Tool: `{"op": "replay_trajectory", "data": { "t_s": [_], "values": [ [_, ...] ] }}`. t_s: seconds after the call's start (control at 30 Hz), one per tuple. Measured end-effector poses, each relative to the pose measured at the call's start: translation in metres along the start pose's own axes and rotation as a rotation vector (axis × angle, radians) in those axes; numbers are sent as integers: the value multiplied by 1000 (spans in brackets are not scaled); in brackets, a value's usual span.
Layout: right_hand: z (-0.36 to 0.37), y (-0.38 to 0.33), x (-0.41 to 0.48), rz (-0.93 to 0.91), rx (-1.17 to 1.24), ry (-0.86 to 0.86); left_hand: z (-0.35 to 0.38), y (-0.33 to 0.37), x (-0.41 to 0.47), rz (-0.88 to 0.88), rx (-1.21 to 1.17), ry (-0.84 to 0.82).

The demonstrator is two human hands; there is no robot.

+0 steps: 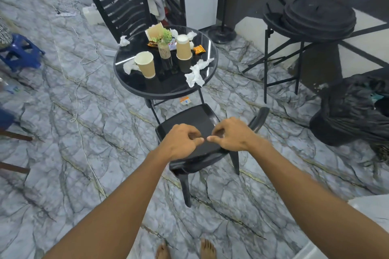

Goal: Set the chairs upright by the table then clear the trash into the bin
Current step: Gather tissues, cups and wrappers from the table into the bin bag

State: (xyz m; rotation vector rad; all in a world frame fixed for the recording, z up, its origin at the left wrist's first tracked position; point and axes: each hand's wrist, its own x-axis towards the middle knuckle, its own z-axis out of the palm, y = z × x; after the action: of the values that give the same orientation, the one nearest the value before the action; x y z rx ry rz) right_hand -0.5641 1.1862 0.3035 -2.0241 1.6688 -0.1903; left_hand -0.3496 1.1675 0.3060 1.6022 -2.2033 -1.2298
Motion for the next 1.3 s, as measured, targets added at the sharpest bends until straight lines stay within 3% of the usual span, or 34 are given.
{"op": "replay_trajectory", "data": {
  "t_s": [0.37,0.53,0.8,1.07,1.3],
  "values": [
    [20,-107,122,218,204,73,-134,-107,44,-55,68,70],
    [14,-120,152,303,209,90,-162,-128,73,-49,76,40],
    [-13,-64,206,338,209,120,-156,-84,153,28,126,30],
    [-50,51,267,252,134,36,-112,-44,242,-127,83,189],
    [-78,92,298,163,93,-96,-83,-4,272,-234,112,243]
  ]
}}
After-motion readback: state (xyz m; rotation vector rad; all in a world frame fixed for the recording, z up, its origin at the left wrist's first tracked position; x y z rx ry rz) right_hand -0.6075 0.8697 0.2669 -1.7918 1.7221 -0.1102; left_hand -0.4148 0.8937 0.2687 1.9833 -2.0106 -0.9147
